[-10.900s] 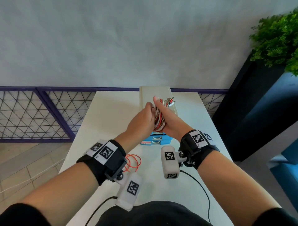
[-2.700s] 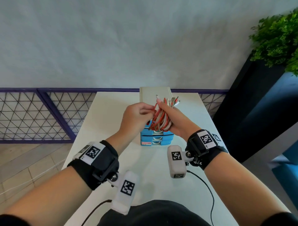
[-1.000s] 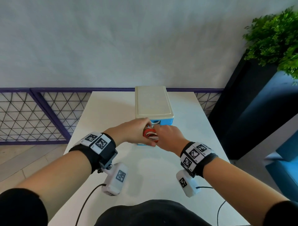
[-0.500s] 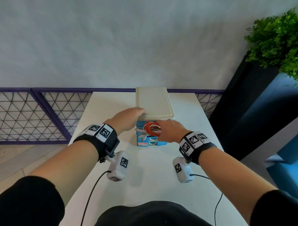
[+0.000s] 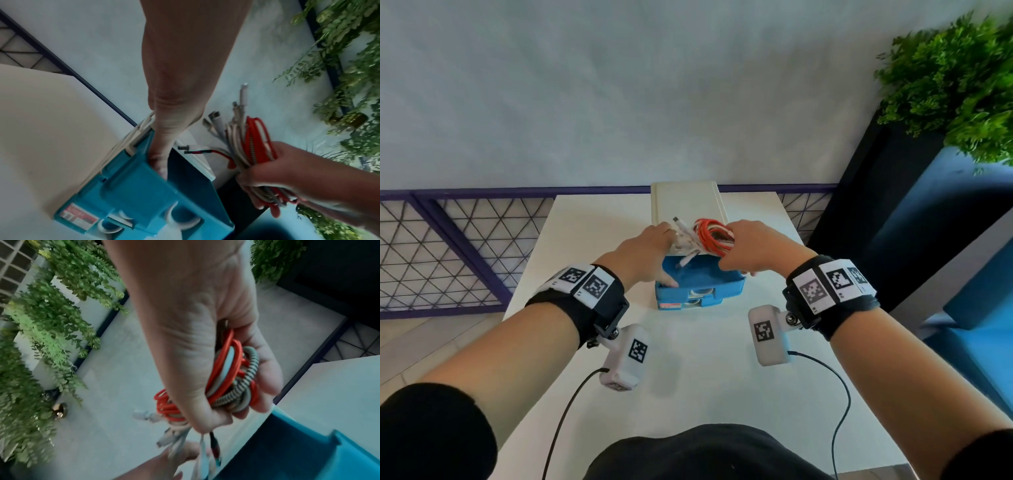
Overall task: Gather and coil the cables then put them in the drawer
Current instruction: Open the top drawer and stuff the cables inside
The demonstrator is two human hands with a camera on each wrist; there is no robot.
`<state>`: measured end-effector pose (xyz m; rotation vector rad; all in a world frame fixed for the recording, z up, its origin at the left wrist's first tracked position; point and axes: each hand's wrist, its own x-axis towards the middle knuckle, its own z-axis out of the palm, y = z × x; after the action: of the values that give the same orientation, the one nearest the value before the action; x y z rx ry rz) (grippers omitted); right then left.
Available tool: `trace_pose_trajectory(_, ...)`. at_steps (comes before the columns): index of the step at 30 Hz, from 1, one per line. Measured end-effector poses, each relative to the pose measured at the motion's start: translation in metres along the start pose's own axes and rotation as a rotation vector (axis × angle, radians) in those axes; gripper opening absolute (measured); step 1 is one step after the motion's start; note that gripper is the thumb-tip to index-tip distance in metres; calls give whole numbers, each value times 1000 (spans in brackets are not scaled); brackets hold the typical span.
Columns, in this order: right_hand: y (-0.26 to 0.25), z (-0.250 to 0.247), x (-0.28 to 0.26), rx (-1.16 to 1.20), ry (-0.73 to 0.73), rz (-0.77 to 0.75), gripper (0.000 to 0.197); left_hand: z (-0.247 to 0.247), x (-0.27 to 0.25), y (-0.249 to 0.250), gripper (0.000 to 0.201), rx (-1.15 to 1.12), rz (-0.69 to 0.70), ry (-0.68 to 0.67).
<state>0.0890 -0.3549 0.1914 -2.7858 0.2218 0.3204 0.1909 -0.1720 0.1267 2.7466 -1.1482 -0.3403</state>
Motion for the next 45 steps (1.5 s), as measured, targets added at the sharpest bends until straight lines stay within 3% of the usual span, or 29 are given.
trace_pose_trajectory(3,-3,10,1,-111,41,97,31,3,-2,-1,116,82,2,-143)
trace_pose_trajectory(6,-9,26,-2,-319,-16,106,33,4,-7,2,119,17,-14,-162)
trace_pose_trajectory(9,-19,40,-5,-466,-54,91,17,-4,-14,5,121,-80,-21,-177)
trace_pose_trajectory(14,-29,57,10,-476,-58,90,22,-16,-25,5,49,-218,69,-49)
trace_pose_trajectory(18,-33,72,23,-373,-71,152,37,-5,-27,4,35,-246,54,-85)
trace_pose_trajectory(24,-33,73,33,-214,-78,220,23,23,-19,9,45,-236,-10,59)
trace_pose_trajectory(29,-30,75,34,-96,-48,157,43,37,-23,10,36,-115,42,145)
trace_pose_trajectory(35,-24,77,26,-38,30,126,57,38,-24,18,39,-103,-10,169)
trace_pose_trajectory(39,-20,82,27,-78,3,196,50,44,-28,21,57,-18,-21,139)
trace_pose_trajectory(42,-26,98,22,-185,95,217,49,49,-30,22,60,58,-6,97)
trace_pose_trajectory(45,-35,105,25,-302,90,223,56,44,-32,18,55,23,43,58)
